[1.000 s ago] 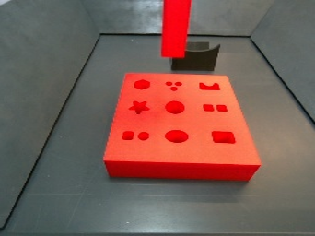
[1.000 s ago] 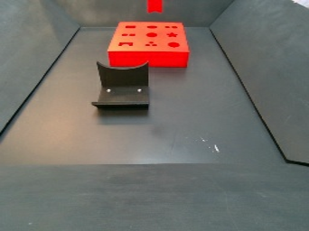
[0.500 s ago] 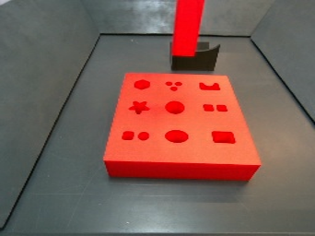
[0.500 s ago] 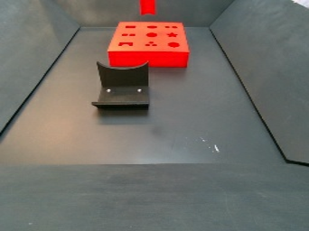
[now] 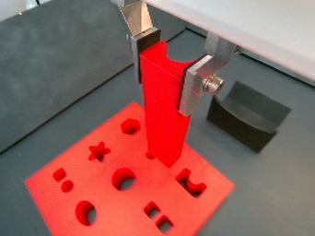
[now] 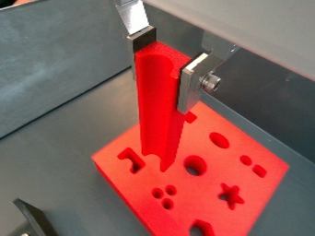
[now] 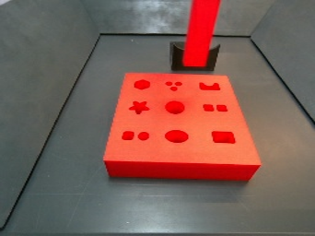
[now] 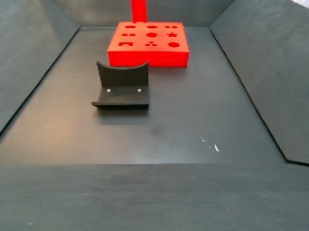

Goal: Insert the arch object.

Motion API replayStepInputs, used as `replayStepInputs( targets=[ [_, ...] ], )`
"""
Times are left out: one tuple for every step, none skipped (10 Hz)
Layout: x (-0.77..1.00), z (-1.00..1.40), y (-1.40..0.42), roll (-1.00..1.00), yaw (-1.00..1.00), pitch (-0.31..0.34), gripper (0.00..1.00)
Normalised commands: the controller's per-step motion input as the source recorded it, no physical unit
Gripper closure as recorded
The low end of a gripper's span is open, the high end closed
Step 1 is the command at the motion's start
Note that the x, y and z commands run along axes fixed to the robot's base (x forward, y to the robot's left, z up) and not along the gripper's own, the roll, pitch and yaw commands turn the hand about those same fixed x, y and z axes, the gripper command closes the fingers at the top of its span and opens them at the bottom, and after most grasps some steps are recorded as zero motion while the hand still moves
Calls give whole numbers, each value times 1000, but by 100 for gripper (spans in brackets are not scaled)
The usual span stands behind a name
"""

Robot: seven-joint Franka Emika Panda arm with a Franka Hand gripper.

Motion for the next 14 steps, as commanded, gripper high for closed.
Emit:
replayStepInputs(
  targets=[
    [1000, -51, 66, 43, 0, -133, 100],
    [1000, -103, 57, 6, 0, -116, 100],
    [1000, -146, 40, 0, 0, -109, 100],
    [1000, -169, 71, 0, 0, -113, 100],
    [1000, -237, 69, 4, 0, -106, 100],
    [1000, -406, 0, 177, -14, -23, 100],
    [737, -417, -54, 280, -277, 26, 100],
    [597, -454, -86, 303, -343, 63, 100],
    [489, -369, -97, 340, -374, 86, 100],
    [223, -203, -71, 243, -340, 111, 100],
    [0, 0, 0, -40, 0, 0, 100],
    [169, 0, 114, -209, 51, 0, 100],
    [366, 111, 134, -286, 309, 19, 100],
    [331, 283, 31, -186, 263, 90, 100]
  ],
)
